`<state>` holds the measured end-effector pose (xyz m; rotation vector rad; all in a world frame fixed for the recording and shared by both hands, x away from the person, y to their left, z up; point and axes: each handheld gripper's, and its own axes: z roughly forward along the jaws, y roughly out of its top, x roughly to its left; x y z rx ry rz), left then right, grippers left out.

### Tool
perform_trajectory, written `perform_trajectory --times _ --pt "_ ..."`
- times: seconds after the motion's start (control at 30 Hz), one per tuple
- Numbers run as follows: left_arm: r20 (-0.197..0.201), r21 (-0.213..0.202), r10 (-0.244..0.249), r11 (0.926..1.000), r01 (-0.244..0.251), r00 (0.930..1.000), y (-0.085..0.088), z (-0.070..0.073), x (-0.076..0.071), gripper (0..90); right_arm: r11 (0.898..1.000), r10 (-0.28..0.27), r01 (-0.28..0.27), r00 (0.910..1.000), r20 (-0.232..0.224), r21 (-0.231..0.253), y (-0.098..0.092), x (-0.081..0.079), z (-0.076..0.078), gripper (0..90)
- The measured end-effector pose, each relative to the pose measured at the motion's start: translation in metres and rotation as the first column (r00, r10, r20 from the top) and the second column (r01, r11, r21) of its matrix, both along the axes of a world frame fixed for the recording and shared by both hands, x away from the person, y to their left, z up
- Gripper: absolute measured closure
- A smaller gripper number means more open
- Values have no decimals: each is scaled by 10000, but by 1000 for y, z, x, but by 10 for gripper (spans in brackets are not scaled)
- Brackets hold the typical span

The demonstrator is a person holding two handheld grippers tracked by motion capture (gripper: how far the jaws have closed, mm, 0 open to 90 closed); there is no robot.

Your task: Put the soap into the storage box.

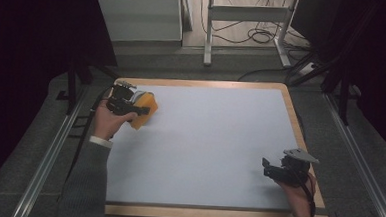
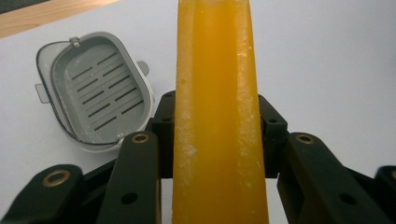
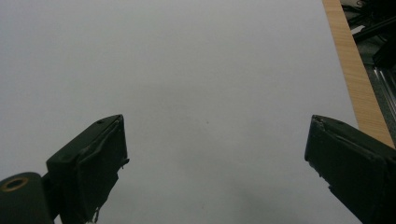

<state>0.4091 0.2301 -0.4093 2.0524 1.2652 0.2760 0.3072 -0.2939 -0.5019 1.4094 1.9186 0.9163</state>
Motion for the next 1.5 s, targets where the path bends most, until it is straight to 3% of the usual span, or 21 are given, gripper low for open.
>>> perform_trajectory --times 0.2,0.3,0.5,0.6,0.7,1.1,1.5 --pt "-93 72 91 9999 -91 9999 1 1 7 611 10000 -24 24 10000 -8 1 0 0 0 56" --pt "-266 171 90 9998 -86 9996 3 1 11 612 10000 -38 38 9998 216 -13 0 -1 1 62" --pt "-376 107 371 9993 -367 9986 11 -1 19 612 10000 -68 67 9999 93 6 -2 -1 0 63" --pt "-308 16 558 9984 -557 9980 13 -1 22 611 10000 -57 57 10000 68 -10 -1 -1 0 63" --pt "-221 221 734 9971 -729 9971 13 1 25 611 10000 2 -2 10000 21 -22 0 0 -1 63" --pt "-425 -381 879 9953 -895 9952 19 0 44 612 10000 -61 62 10000 65 -72 1 0 -1 63" --pt "-750 -358 1470 9880 -1499 9863 22 -14 70 612 9999 -133 133 9999 32 -13 -3 -1 -2 63"
